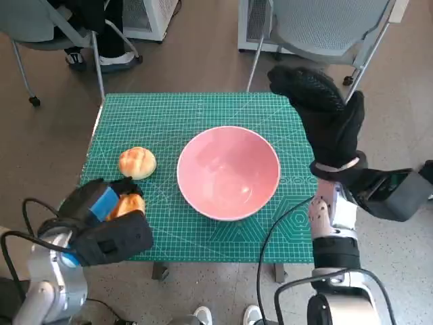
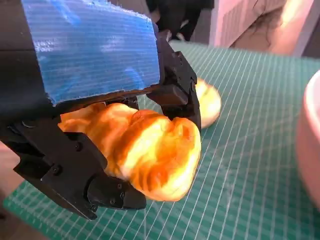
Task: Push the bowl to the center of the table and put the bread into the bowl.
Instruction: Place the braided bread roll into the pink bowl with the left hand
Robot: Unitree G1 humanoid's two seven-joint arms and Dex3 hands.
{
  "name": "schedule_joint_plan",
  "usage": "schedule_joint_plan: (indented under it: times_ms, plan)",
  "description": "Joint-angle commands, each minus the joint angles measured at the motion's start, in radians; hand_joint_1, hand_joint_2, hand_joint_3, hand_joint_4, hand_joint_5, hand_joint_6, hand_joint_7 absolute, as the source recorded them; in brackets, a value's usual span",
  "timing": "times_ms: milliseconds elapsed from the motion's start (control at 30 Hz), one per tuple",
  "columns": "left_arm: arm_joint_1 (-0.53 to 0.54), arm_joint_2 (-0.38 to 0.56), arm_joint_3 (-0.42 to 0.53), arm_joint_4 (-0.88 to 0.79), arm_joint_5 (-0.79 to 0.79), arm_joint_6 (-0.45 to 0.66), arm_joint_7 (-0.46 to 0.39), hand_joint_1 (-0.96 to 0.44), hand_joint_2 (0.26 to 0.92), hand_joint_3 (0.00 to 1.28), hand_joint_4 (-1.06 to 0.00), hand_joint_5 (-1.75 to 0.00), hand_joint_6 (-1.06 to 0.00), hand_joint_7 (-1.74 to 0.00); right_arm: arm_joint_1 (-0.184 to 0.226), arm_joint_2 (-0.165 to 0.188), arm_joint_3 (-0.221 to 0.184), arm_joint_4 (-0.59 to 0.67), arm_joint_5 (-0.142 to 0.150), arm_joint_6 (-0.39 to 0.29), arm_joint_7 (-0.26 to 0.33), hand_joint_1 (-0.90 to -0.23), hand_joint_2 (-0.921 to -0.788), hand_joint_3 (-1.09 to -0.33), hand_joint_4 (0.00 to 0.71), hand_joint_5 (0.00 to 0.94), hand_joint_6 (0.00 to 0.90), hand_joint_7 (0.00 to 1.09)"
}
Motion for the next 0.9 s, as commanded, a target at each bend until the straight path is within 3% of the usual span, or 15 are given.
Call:
schedule_joint_plan:
  times_ms: [33, 233, 400, 700, 900]
  plan:
    - [-0.053, 0.018, 0.026, -0.036, 0.006, -0.018, -0.015, 0.0, 0.744, 0.31, -0.75, -1.29, -0.8, -0.83, 0.032, 0.009, 0.006, -0.003, -0.008, 0.005, -0.01, -0.7, -0.921, -0.88, 0.109, 0.0, 0.087, 0.3]
    - [-0.117, 0.018, 0.043, -0.05, 0.0, -0.04, -0.028, 0.0, 0.729, 0.33, -0.74, -1.31, -0.84, -0.79, 0.032, 0.006, 0.007, 0.003, -0.012, 0.003, -0.012, -0.703, -0.921, -0.877, 0.108, 0.0, 0.067, 0.32]
    - [-0.199, 0.008, 0.028, -0.06, 0.019, -0.037, -0.048, 0.0, 0.733, 0.31, -0.77, -1.24, -0.81, -0.86, 0.03, 0.004, 0.006, 0.007, -0.014, 0.004, -0.015, -0.71, -0.921, -0.87, 0.108, 0.0, 0.056, 0.34]
    - [-0.389, -0.05, -0.063, -0.043, 0.098, -0.03, -0.088, 0.0, 0.75, 0.28, -0.8, -1.13, -0.75, -1.0, 0.031, 0.0, 0.007, 0.0, -0.018, -0.001, -0.024, -0.708, -0.921, -0.867, 0.105, 0.0, 0.037, 0.35]
    - [-0.484, -0.108, -0.134, 0.019, 0.122, -0.066, -0.087, 0.0, 0.801, 0.19, -0.81, -1.12, -0.75, -0.97, 0.041, -0.001, 0.009, -0.012, -0.02, -0.005, -0.03, -0.694, -0.921, -0.877, 0.1, 0.0, 0.025, 0.36]
